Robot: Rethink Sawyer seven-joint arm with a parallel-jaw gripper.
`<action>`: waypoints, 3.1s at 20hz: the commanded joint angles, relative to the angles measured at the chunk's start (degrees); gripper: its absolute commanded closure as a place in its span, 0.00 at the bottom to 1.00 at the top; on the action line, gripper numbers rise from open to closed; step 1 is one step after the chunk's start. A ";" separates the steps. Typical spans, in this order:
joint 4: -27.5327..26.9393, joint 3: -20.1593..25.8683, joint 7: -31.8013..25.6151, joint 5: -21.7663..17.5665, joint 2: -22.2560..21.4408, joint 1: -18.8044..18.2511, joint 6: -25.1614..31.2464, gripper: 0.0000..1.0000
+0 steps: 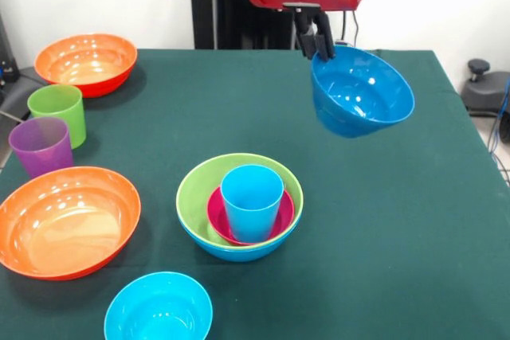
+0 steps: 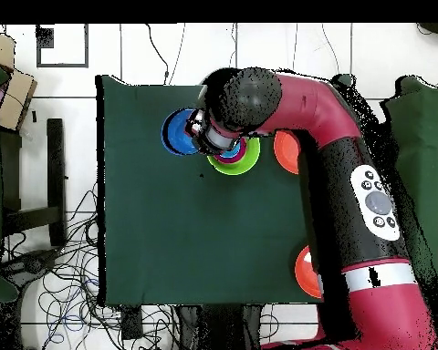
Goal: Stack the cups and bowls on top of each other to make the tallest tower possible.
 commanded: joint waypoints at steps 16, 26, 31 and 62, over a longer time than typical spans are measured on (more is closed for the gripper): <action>-11.65 2.84 -17.16 -2.81 9.95 -2.15 11.00 1.00; -13.22 4.67 -20.27 -3.12 11.95 -5.19 13.16 1.00; -11.85 5.53 -21.46 -2.92 12.45 -7.00 12.39 1.00; -10.11 6.04 -20.40 -3.00 12.57 -7.96 10.23 1.00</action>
